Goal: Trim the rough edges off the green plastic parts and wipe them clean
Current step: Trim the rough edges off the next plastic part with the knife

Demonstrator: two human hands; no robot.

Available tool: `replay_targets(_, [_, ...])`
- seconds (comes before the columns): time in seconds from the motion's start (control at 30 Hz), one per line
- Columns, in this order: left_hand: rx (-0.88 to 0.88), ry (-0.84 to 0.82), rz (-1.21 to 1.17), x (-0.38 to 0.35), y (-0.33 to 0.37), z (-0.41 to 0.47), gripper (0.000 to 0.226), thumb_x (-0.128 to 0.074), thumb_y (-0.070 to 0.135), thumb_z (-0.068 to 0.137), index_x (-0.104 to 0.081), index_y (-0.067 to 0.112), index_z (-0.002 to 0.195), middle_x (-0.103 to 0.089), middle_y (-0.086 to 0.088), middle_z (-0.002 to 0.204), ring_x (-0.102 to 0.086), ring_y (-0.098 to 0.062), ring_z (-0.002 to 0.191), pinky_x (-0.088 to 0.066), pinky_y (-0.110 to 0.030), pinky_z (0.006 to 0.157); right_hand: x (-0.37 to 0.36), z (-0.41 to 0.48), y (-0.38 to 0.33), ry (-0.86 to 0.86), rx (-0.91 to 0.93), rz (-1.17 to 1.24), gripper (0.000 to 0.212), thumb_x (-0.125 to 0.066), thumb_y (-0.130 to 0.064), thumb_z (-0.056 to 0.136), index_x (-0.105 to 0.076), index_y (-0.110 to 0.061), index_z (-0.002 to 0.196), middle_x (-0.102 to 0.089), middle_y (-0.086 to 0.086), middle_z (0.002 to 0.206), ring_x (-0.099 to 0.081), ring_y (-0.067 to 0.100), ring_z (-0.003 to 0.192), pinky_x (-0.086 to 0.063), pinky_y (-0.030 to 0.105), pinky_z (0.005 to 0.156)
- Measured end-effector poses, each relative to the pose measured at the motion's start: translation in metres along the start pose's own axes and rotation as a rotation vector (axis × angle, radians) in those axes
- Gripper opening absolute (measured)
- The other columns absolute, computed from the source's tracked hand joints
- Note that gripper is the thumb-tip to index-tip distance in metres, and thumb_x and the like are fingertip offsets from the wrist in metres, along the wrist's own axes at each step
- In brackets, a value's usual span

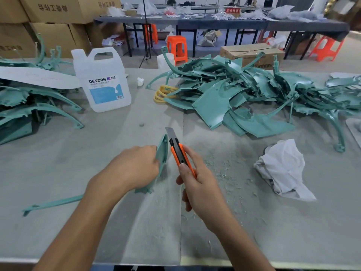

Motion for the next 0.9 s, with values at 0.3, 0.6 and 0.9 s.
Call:
replay_targets(0.3, [0.019, -0.005, -0.086, 0.000, -0.009, 0.003, 0.019, -0.044, 0.030, 0.099, -0.049, 0.017, 0.086, -0.060, -0.007, 0.082, -0.058, -0.021, 0.065, -0.038, -0.030, 0.052, -0.006, 0.022, 0.011, -0.060, -0.080, -0.576, 0.038, -0.036, -0.038, 0.107, -0.035, -0.051, 0.143, -0.066, 0.004, 0.094, -0.065, 0.034, 0.081, -0.057, 0.052, 0.077])
replay_targets(0.6, [0.046, -0.008, -0.191, 0.001, -0.009, 0.003, 0.020, -0.044, 0.025, 0.099, -0.054, 0.012, 0.088, -0.065, -0.012, 0.079, -0.062, -0.026, 0.047, -0.044, -0.025, 0.048, -0.020, 0.032, 0.010, -0.066, -0.052, -0.865, 0.038, -0.029, -0.045, 0.106, -0.034, -0.037, 0.144, -0.068, 0.014, 0.114, -0.060, 0.041, 0.103, -0.036, 0.042, 0.074])
replay_targets(0.9, [0.049, 0.006, -0.218, -0.002, -0.012, -0.001, 0.019, -0.044, 0.024, 0.099, -0.052, 0.010, 0.089, -0.067, -0.014, 0.078, -0.062, -0.027, 0.047, -0.043, -0.026, 0.049, -0.021, 0.030, 0.023, -0.159, -0.119, -0.926, 0.034, -0.034, -0.040, 0.107, -0.043, -0.026, 0.137, -0.067, 0.017, 0.117, -0.060, 0.040, 0.107, -0.037, 0.041, 0.076])
Point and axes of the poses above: each hand's wrist, its own z-axis towards the middle knuckle, its own x-axis out of the back of the hand, y = z × x, the point moved 1 cm from there along z, towards the middle knuckle
